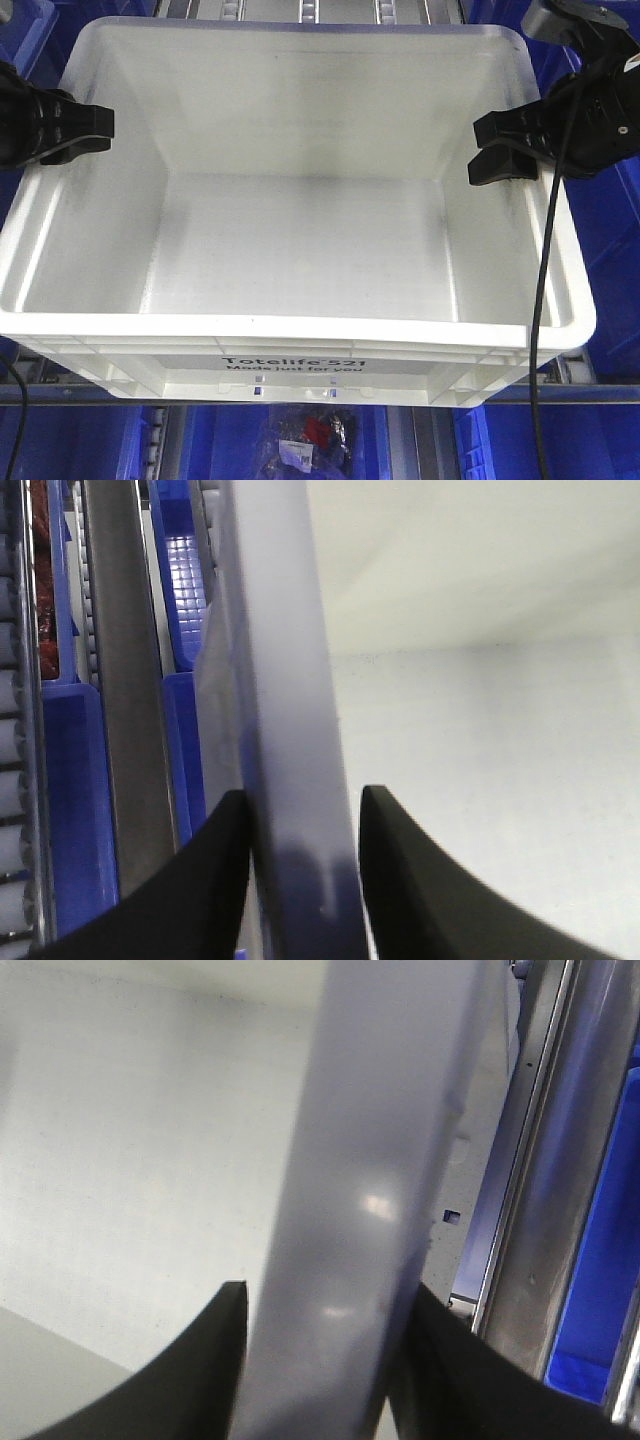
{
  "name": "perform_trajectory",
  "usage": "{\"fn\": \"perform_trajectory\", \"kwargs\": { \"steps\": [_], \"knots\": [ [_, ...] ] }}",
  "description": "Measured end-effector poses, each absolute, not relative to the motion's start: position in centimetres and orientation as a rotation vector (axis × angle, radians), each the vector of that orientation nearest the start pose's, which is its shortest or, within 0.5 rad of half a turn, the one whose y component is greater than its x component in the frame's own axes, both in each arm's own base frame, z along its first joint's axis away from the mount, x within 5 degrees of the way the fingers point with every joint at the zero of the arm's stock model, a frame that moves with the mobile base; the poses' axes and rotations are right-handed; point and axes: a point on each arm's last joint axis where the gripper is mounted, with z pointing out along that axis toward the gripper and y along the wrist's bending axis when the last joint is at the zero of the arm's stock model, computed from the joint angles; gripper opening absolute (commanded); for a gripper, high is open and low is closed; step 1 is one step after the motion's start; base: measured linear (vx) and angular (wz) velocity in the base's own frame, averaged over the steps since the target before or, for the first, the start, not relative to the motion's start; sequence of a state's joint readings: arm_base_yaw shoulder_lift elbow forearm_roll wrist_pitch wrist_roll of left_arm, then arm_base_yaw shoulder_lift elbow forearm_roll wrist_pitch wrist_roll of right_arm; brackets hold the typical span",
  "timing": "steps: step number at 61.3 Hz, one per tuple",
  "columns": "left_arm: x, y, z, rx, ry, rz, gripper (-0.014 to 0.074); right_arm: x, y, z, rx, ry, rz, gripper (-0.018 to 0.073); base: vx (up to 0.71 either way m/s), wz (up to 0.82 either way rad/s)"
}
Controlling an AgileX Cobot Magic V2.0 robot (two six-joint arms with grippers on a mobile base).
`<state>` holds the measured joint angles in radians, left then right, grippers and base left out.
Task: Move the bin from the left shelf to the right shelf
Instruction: 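Lift and pull the gripped tote off the roller shelf toward the robot, then hold the tote with both grippers while the base drives away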
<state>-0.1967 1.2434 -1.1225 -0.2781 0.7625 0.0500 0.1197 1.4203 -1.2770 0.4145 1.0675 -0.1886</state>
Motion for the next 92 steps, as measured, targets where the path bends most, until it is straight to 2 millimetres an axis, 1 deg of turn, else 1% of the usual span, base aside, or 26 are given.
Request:
{"fn": "perform_trajectory", "kwargs": {
  "steps": [51,92],
  "knots": [
    [25.26,-6.78,35.38,0.148,2.356,-0.393,-0.0005,28.09,6.62,34.04,-0.244,2.631,0.527,-0.0004,-0.11,0.03],
    [25.28,-6.79,35.4,0.153,2.353,-0.391,-0.0005,28.07,6.62,34.03,-0.243,2.634,0.529,-0.0004,-0.11,-0.18]
  ]
}}
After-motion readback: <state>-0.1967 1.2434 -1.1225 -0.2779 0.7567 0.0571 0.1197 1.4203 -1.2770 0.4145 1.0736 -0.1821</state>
